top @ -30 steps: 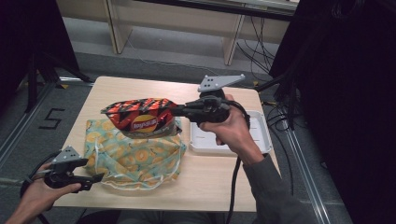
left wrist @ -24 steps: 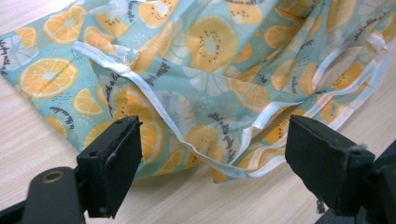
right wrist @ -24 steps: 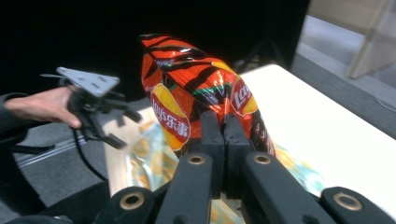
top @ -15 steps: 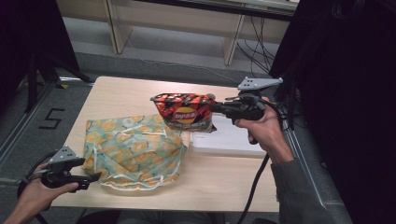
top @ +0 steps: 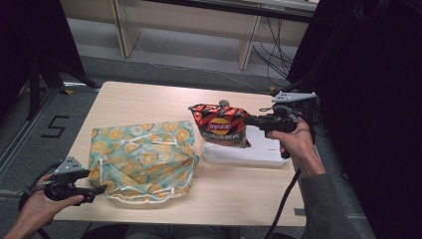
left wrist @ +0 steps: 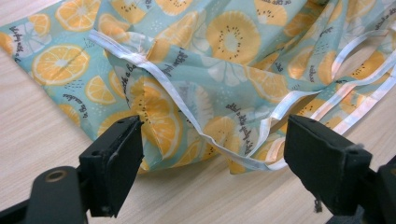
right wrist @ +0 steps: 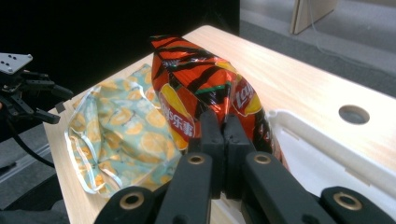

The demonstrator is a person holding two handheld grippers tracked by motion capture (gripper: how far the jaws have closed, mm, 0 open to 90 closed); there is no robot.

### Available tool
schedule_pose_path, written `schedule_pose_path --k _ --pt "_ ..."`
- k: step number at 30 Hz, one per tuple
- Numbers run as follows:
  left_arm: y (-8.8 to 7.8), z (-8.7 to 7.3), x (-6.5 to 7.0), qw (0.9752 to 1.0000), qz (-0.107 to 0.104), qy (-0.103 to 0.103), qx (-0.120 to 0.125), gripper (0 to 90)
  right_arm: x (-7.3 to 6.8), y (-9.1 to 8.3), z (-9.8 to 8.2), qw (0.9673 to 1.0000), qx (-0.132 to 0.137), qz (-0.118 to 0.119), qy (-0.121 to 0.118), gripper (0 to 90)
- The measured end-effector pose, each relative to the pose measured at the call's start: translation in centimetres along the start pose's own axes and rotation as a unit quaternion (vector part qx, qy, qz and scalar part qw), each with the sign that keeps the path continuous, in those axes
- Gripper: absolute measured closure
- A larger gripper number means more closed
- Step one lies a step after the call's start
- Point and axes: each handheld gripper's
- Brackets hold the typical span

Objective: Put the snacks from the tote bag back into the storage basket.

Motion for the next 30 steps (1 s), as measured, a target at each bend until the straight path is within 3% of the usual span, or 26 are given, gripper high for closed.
schedule_pose_path --k 2,6,7,9,10,13,15,16,17,21,23,24,27,28,30 --pt "0.1 0.0 -0.1 1.0000 -0.001 0.000 -0.004 19.2 0.7 0.2 -0.7 0.9998 -0.012 0.002 0.015 90.0" --pt "0.1 -0.1 -0.1 1.0000 0.005 0.001 0.002 19.2 1.4 0.7 -1.8 0.9997 -0.012 0.003 0.019 90.0" --pt "0.0 -0.1 -0.3 1.0000 0.004 0.003 -0.009 19.3 1.5 0.7 -2.0 0.9996 -0.018 0.008 0.021 90.0" --pt "0.1 -0.2 -0.3 0.9999 0.003 -0.009 -0.006 19.3 1.6 0.6 -2.4 0.9993 -0.022 0.015 0.027 90.0" --pt "0.0 -0.2 -0.5 0.9999 0.001 -0.002 -0.016 19.3 1.8 0.6 -2.6 0.9996 -0.018 0.015 0.018 90.0" --pt "0.3 -0.3 -0.5 0.9999 0.005 -0.003 -0.014 19.3 2.0 0.3 -3.2 0.9987 -0.025 0.028 0.034 90.0" --pt "0.4 -0.3 -0.4 0.9999 0.000 -0.005 -0.015 19.3 2.5 0.5 -3.7 0.9991 -0.019 0.030 0.022 90.0" --pt "0.4 -0.2 -0.5 0.9997 -0.005 0.000 -0.024 19.3 2.5 0.4 -3.9 0.9983 -0.031 0.033 0.035 90.0" --pt "0.5 -0.2 -0.4 0.9997 0.004 0.001 -0.022 19.3 2.8 0.5 -4.3 0.9984 -0.026 0.037 0.035 90.0" --pt "0.6 -0.2 -0.4 0.9997 -0.004 -0.001 -0.024 19.3 3.8 0.5 -5.1 0.9976 -0.033 0.032 0.051 90.0" --pt "0.4 -0.2 -0.4 0.9997 0.008 0.000 -0.025 19.3 5.3 0.5 -6.0 0.9974 -0.030 0.027 0.059 89.9" --pt "0.5 -0.3 -0.5 0.9998 0.003 -0.003 -0.019 19.3 5.3 0.5 -6.1 0.9956 -0.031 0.034 0.081 89.8" --pt "0.5 -0.3 -0.5 0.9997 0.002 -0.002 -0.026 19.3 6.1 0.3 -6.4 0.9956 -0.021 0.036 0.084 88.7" --pt "0.7 -0.3 -0.4 0.9998 0.000 -0.003 -0.022 19.3 6.3 0.2 -6.5 0.9934 -0.027 0.043 0.103 88.0" --pt "0.7 -0.2 -0.4 0.9997 0.000 -0.002 -0.023 19.6 6.7 0.2 -6.5 0.9944 -0.023 0.032 0.098 87.9"
Point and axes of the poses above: each handheld gripper's, and its own axes: y roughly forward along the jaws, z roughly out of its top, x roughly to its right, and after that the axes turned 4 degrees about -z, right-handed
